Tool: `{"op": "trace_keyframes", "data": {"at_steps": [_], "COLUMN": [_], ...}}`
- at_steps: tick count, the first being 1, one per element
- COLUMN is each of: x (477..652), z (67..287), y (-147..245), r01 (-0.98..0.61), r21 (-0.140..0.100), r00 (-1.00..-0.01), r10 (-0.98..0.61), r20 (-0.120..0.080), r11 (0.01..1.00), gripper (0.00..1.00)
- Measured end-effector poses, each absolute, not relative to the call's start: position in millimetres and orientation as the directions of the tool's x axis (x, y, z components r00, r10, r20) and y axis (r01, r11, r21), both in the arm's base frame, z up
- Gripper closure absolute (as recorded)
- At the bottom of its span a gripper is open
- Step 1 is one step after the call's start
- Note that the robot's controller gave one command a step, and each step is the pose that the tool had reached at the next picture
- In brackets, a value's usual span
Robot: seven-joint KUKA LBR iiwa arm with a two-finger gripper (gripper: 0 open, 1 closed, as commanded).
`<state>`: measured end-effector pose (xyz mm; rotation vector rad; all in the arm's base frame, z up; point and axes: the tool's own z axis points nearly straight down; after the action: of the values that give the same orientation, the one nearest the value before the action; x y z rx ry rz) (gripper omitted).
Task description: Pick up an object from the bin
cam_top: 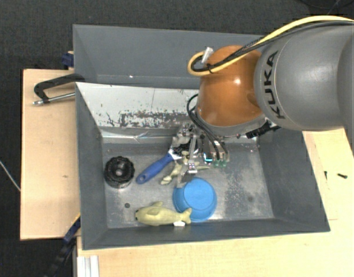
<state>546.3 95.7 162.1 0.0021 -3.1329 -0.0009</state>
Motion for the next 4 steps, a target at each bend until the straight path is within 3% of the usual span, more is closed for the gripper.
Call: {"op": "trace_keyframes", "data": {"at_steps": [1, 2, 4], "x": [594.6, 602.3, 605.3], "z": [82, 74, 77], "y": [68, 56, 59], "r01": [-0.089, 0.080, 0.077], "r21": [0.002, 0.007, 0.003], "r00": [-0.996, -0.997, -0.997], "r10": [-0.089, 0.080, 0.077], "r20": [-0.007, -0.004, -0.006], "r11": [0.996, 0.997, 0.997], "gripper": [0.00, 0.00, 0.00]}}
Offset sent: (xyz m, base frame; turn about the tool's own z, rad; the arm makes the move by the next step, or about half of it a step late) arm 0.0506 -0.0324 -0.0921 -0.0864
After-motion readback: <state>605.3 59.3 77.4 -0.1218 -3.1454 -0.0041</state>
